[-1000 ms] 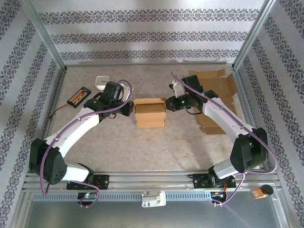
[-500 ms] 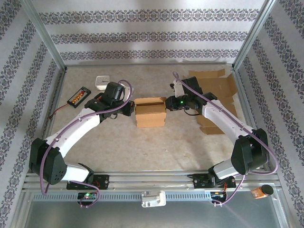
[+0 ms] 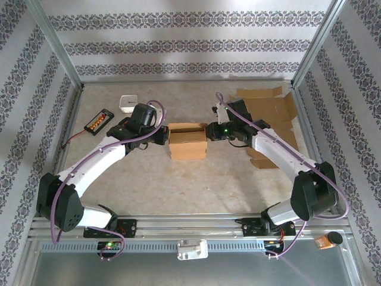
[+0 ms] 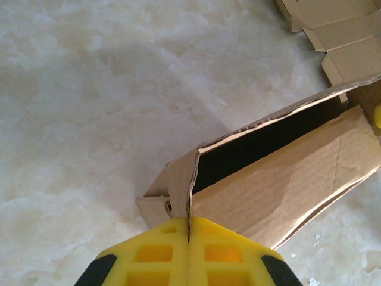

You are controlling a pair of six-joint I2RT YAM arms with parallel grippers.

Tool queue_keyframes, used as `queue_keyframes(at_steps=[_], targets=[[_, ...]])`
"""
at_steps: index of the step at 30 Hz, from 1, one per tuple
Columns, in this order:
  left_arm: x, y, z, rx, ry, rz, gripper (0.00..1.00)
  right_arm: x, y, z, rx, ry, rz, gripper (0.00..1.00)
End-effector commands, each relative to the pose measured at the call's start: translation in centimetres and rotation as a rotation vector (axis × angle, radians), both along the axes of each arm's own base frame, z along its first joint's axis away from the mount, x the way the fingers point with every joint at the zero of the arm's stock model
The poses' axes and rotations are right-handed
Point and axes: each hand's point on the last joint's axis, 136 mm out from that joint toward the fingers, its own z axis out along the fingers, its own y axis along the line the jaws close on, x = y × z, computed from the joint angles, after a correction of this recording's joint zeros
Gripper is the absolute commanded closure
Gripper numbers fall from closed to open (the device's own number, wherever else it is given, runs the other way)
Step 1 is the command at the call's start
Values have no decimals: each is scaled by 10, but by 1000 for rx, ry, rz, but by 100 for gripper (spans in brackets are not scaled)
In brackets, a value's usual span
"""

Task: Fold the paper box

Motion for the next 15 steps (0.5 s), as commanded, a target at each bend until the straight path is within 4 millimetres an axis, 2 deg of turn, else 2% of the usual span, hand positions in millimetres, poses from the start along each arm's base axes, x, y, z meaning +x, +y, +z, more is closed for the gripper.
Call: queue_keyframes(at_steps=[1,7,15], targets=[[-4,-12,13,-88,-19,5,97,-23,-1,-24,-42,77,12,89],[-12,-23,7,-207,48,20,96,-26,-2,-36,-53,96,11,88],[-18,-17,-6,-197,93,57,96,-26,0,-39,-50,95,19,88]])
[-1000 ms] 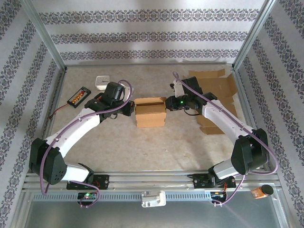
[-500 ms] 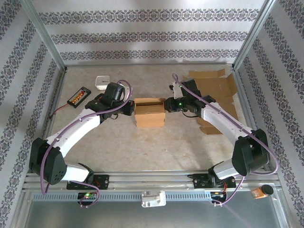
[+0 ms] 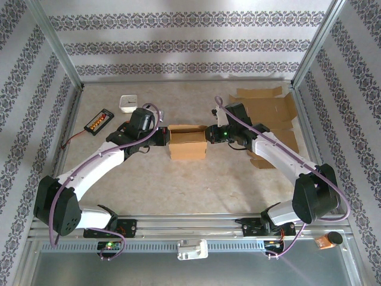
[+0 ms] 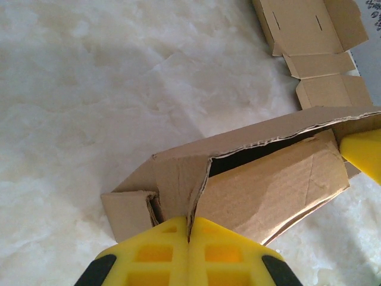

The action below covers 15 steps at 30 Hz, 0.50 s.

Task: Fold the paper box

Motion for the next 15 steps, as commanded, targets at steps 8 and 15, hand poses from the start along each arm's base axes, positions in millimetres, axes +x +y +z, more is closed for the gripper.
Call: queue_keyframes(at_steps=[8,15], targets=[[-23,16,-11,113,61,-2,96,-22,-3,-35,-56,115,16,87],[-25,2,-15,43,92,-37,96,-21,-2,-35,-57,116,18,88]])
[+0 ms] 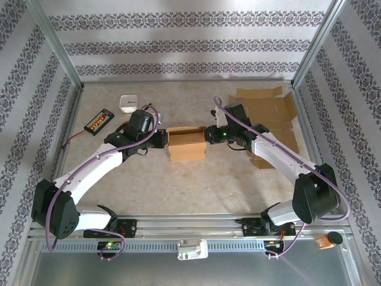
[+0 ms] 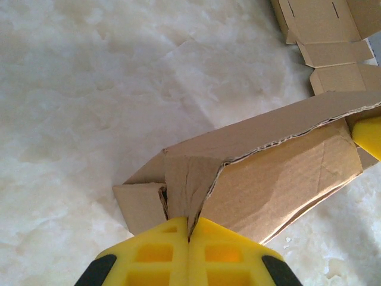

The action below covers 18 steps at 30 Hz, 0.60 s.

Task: Fold the paper box

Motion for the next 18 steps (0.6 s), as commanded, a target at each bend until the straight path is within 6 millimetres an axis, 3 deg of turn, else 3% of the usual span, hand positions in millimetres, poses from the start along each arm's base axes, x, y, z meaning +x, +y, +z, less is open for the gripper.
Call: queue_keyframes(at_steps=[1,11,18], targets=[[-13,-9,-15,-22,85,-35,96,-19,-5,-35,-60,121,8,88],[-20,-13,-31,-97,191,27,98,-21,-5,-35,-56,129,3,87],[-34,10,-52,28,254,75,99,-22,-5,-37,-57,135,6,87]])
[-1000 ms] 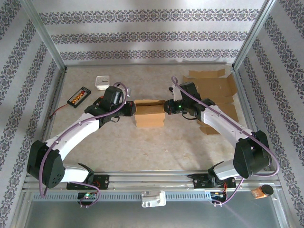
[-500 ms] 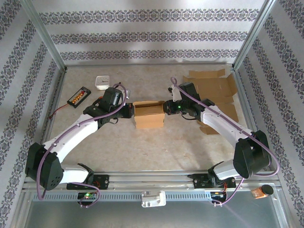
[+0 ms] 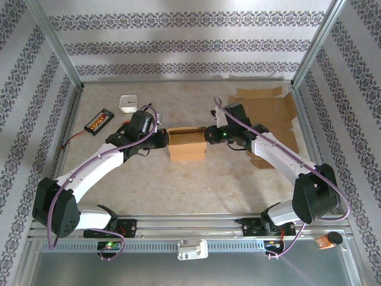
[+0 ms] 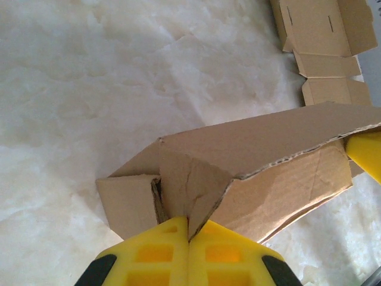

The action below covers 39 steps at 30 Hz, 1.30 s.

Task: Fold the paper box

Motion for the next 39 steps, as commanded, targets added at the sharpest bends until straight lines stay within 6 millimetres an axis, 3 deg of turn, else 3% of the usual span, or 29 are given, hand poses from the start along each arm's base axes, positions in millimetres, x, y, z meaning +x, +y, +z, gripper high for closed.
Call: queue_keyframes(at_steps=[1,6,12,15,19,22,26,33,36,39], targets=[[-36,15,-45,95,193,5,99,-22,-5,-36,-55,134,9,87],[-39,14,-41,72,188,2,99,-26,-5,-39,-59,144,15,87],[-43,11,-51,59,225,-5,98,-33,-3,-44,-42,176,33,83],[-40,10,-47,50,202,-5,97,-31,2,-28,15,166,38,79],[-36,10,-46,64,184,-8,96,-24,5,-2,75,139,28,64],[-34,9,-46,62,182,-12,96,-24,7,13,109,123,32,58],[-32,6,-46,54,177,-16,96,-22,-4,26,110,107,-17,50],[-30,5,-45,55,172,-24,96,-15,-23,55,199,118,-150,45],[-29,5,-45,54,170,-23,96,-6,-29,58,235,185,-278,44],[-30,4,-45,52,167,-23,96,-1,-26,48,313,339,-414,45]])
